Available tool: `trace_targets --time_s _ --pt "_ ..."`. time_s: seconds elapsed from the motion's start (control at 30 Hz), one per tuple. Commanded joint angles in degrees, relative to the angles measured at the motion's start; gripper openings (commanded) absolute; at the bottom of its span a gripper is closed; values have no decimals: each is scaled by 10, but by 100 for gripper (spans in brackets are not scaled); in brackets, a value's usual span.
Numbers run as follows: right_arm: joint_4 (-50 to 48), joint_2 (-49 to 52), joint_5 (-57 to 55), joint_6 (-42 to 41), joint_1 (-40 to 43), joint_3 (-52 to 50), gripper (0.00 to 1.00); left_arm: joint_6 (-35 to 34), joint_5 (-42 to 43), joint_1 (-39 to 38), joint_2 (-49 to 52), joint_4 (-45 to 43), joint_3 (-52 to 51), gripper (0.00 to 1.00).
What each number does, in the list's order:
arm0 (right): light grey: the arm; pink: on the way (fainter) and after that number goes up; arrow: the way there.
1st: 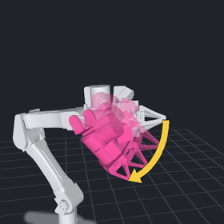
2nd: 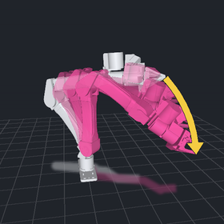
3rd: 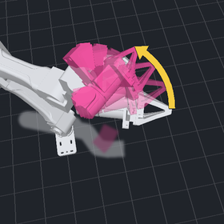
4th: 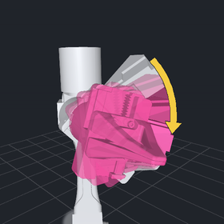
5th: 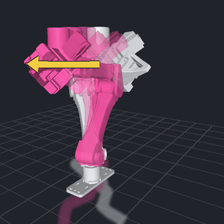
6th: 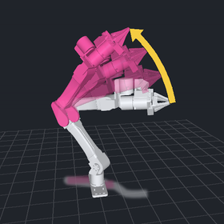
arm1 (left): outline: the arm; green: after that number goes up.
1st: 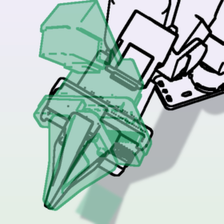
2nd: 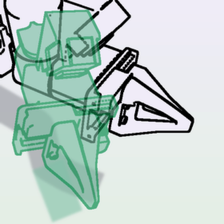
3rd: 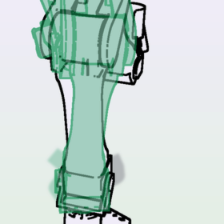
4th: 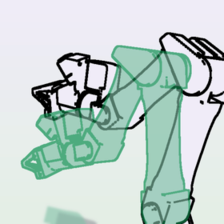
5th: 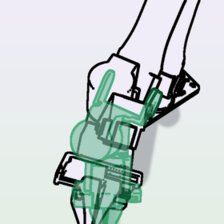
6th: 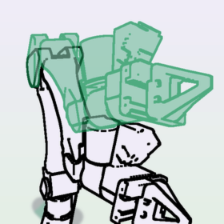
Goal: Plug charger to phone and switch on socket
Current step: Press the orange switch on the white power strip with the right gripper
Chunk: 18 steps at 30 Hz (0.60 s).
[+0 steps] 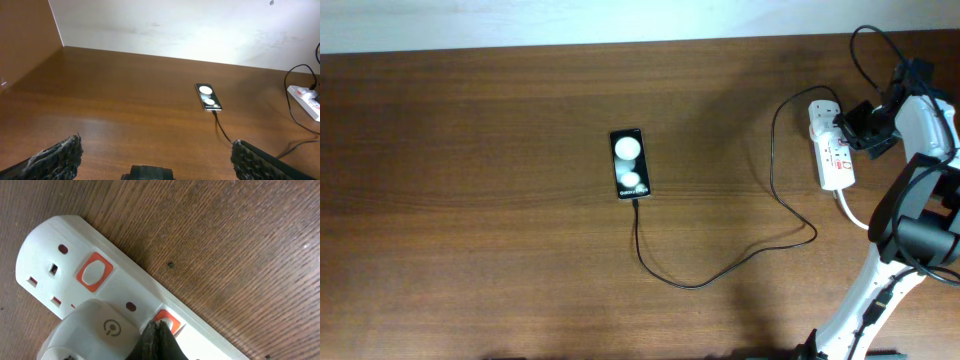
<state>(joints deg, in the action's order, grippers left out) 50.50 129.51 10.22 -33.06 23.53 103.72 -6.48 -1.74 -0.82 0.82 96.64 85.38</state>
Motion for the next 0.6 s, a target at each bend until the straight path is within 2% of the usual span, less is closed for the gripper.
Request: trace_targets --time_s 0.0,0.23,0.4,0.57 --pt "11 23 44 -4 -29 -4 4 -5 4 2 -4 -1 1 99" --pt "7 23 41 -4 -30 -4 4 -5 4 2 -4 0 1 99" --pt "38 18 -32 0 -21 -4 4 -5 4 2 -4 0 1 99" --pt "67 -52 -65 3 -2 -3 4 -5 5 2 -4 -1 1 99"
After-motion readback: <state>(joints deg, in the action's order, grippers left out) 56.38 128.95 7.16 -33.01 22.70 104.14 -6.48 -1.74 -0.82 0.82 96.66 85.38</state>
